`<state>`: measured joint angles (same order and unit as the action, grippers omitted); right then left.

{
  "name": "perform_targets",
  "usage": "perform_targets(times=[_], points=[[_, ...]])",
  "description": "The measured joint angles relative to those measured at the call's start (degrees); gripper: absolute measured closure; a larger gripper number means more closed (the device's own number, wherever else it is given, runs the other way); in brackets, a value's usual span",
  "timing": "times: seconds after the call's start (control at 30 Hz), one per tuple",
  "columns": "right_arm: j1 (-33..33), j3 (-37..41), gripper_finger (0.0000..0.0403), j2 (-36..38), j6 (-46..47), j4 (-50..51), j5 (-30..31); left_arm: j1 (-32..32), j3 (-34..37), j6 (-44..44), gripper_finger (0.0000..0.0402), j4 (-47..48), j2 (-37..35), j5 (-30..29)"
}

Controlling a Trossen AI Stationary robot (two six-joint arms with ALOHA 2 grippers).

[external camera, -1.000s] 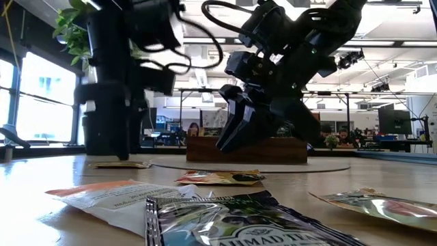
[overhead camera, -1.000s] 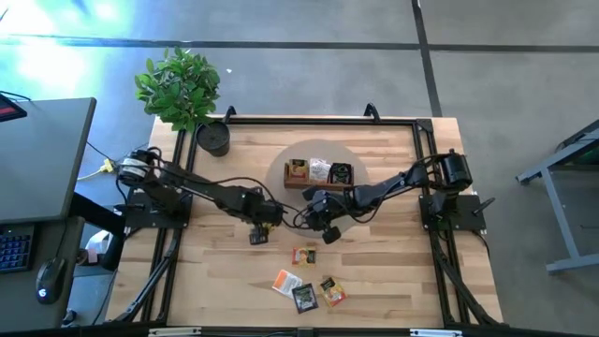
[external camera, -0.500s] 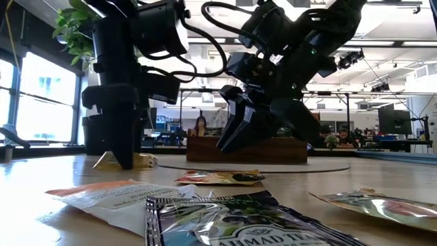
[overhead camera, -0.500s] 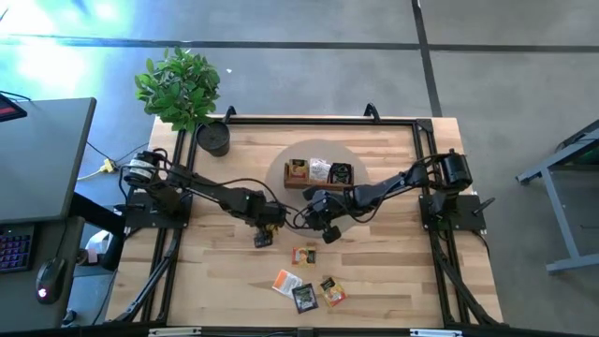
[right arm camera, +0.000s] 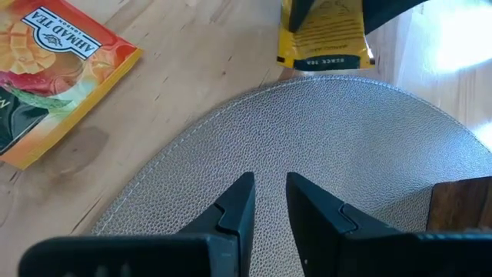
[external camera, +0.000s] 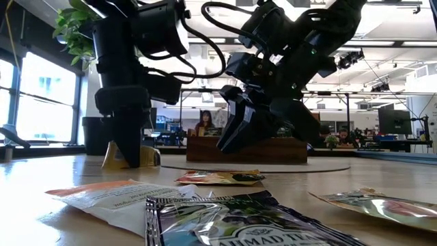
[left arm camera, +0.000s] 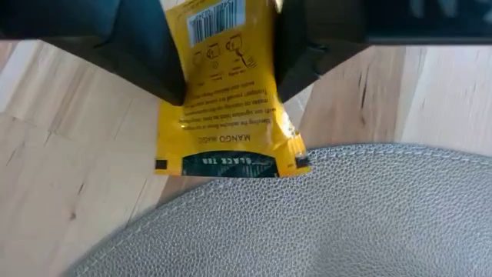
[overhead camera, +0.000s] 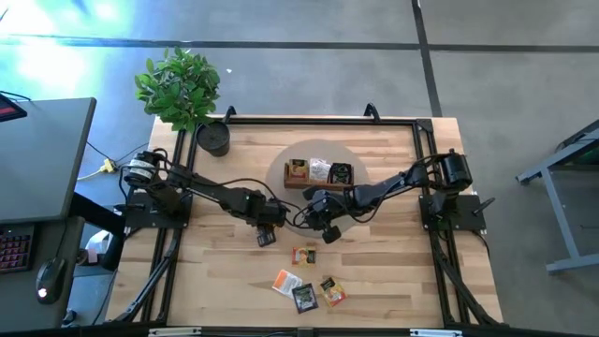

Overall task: Pick & Place Tea
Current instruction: Put the yellow tea bag into the left section of the wooden organizer

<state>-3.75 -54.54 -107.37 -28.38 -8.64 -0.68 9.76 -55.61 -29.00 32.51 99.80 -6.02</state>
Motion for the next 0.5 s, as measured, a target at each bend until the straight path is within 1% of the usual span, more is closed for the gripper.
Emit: perform_targets(times=[0.17, 0.37, 0.5], points=[[0.0, 0.0, 0.0329, 0.0, 0.0, 0.0, 0.0, 0.0, -0.5, -1.2, 0.0261, 0.6, 0.1, -0.4], [-0.1, 0.0, 0.0329, 0.0, 0.0, 0.1, -0.2, 0.0, -5.0, -1.5, 0.0303, 2.9, 0.4, -1.0], [0.0, 0.0, 0.0329, 0.0, -0.1, -1.1, 0.1, 0.0, -7.9, -1.5, 0.0331, 5.5, 0.3, -4.5]])
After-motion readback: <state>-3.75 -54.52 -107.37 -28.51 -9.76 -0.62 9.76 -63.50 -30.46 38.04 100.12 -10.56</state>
